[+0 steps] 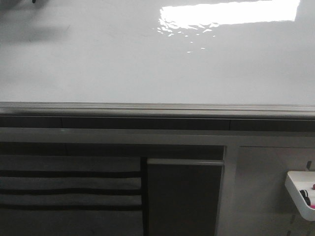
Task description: Write number 3 on whiteboard
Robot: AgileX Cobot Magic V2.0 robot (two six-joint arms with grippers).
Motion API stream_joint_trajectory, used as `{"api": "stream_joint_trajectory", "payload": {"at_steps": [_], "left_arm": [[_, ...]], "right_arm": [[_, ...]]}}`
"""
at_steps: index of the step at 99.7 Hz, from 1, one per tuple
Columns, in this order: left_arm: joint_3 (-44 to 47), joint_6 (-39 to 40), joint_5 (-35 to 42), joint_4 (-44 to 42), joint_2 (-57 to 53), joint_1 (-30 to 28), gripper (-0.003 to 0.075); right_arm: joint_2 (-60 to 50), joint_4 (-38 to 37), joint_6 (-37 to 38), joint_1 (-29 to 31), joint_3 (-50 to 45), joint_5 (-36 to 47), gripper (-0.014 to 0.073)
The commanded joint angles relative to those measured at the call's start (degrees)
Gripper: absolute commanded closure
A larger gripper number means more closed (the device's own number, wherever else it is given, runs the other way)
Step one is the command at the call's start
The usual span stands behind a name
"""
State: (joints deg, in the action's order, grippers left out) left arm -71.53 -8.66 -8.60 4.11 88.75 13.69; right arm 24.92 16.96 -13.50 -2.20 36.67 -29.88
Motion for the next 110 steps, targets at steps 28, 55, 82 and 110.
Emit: {"api": "stream_joint_trajectory", "payload": {"at_steps": [28, 55, 82, 110], "left_arm": [[-1.8, 0.0, -1.6, 0.2, -1.6, -0.2, 0.0738], [-1.8, -6.4, -18.3, 0.3, -8.6, 0.6, 0.0738], [-1.8, -27.7, -46.5, 5.7, -16.9, 9.2, 0.0738], [-1.7, -35.1, -55.5, 13.9, -17.5, 20.7, 0.0738]], "right_arm": [[0.8, 0.6, -0.5, 0.3, 2.0, 4.0, 0.0127], [2.9, 3.5, -0.5, 0.3, 5.1, -5.0, 0.0127], [14.6, 23.2, -23.0, 0.3, 13.9, -25.6, 0.0127], [26.4, 36.0, -45.0, -7.8, 18.3, -34.9, 0.0127]]}}
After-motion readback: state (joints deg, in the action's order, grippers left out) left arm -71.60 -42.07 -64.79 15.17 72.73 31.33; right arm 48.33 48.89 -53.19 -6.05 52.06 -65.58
